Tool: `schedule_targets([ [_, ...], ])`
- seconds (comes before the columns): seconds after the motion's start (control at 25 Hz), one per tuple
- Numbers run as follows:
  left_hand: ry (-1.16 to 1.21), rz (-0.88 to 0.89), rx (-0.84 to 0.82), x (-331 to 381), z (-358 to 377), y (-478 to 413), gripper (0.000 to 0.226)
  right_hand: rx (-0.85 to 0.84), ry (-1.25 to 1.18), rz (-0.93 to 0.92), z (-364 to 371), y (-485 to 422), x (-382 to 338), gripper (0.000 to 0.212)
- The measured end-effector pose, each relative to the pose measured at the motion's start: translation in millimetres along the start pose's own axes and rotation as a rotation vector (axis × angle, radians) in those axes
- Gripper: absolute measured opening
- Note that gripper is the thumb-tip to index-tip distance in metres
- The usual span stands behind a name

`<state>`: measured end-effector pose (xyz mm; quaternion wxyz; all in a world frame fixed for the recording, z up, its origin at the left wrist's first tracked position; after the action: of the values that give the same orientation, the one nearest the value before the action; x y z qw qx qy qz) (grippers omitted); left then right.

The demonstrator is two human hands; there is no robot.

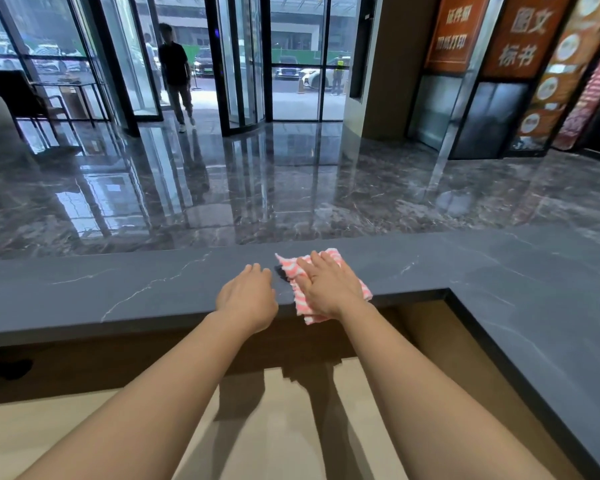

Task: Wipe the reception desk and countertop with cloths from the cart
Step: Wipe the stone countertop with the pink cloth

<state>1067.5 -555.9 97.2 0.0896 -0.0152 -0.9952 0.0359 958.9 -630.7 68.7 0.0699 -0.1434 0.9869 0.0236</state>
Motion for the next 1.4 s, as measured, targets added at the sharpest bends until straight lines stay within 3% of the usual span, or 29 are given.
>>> schedule_targets([
  [0.2,0.014,0.063,-0.081,36.2,10.3,-20.9,0.021,0.004,0.022,0.183,-22.3,-13.9,112.7,0.051],
  [0.36,0.011,0.066,-0.177,43.0,26.5,-28.3,0.035,-0.009,0.036,0.284,-28.3,-28.6,172.0,0.051],
  [0.6,0.036,0.07,-0.184,40.5,30.8,-30.0,0.041,0.029,0.031,0.375,-17.4,-41.8,148.3,0.052],
  [0.84,0.107,0.069,-0.16,34.0,32.8,-33.5,0.039,-0.027,0.037,0.005,-2.5,-49.2,11.2,0.052],
  [0.96,0.129,0.035,-0.159,29.7,33.3,-35.4,0.03,-0.088,0.009,-0.111,0.5,-63.0,-10.5,0.05],
  [1.08,0.118,0.062,-0.154,30.7,32.9,-36.0,0.05,-0.096,-0.011,-0.121,-4.8,-75.0,10.5,0.048],
  [1.4,0.199,0.099,-0.157,25.9,34.8,-34.2,0.05,0.061,-0.001,0.252,-29.6,-92.1,155.8,0.043],
])
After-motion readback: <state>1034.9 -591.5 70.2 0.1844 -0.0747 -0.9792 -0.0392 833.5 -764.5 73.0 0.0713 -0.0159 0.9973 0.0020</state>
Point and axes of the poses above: each hand's wrist, its own y-axis away from the middle knuckle, its own z-axis out of the palm, x = y × z, the point moved 8 cm from there along -y, towards the middle knuckle, and after that the axes turned 15 degrees about z, right-handed, at the moved point
